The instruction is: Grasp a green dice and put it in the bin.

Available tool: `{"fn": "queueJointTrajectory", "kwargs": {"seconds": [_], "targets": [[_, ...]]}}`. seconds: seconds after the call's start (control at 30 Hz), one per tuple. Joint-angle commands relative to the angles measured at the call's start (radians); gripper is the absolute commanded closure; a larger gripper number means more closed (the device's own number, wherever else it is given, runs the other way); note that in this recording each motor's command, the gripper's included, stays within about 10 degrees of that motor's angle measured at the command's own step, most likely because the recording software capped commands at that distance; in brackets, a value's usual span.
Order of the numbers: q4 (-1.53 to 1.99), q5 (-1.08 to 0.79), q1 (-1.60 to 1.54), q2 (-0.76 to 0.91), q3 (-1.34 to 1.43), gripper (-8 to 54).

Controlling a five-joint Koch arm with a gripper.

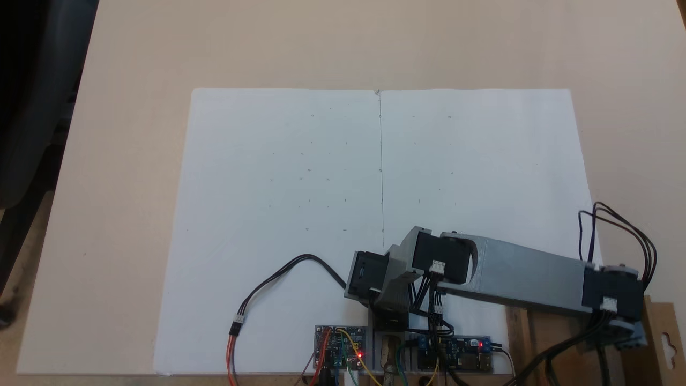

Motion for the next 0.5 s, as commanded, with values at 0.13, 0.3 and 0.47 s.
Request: {"fn": "queueJointTrajectory", "kwargs": {"seconds": [0.13, 0.3, 0.47], "targets": [[-0.052, -0.087, 0.028, 0.017, -0.058, 34.0], [-0.092, -0.021, 0.046, 0.017, -0.057, 11.1], [-0.095, 0.002, 0.046, 0.017, -0.058, 5.4]]}}
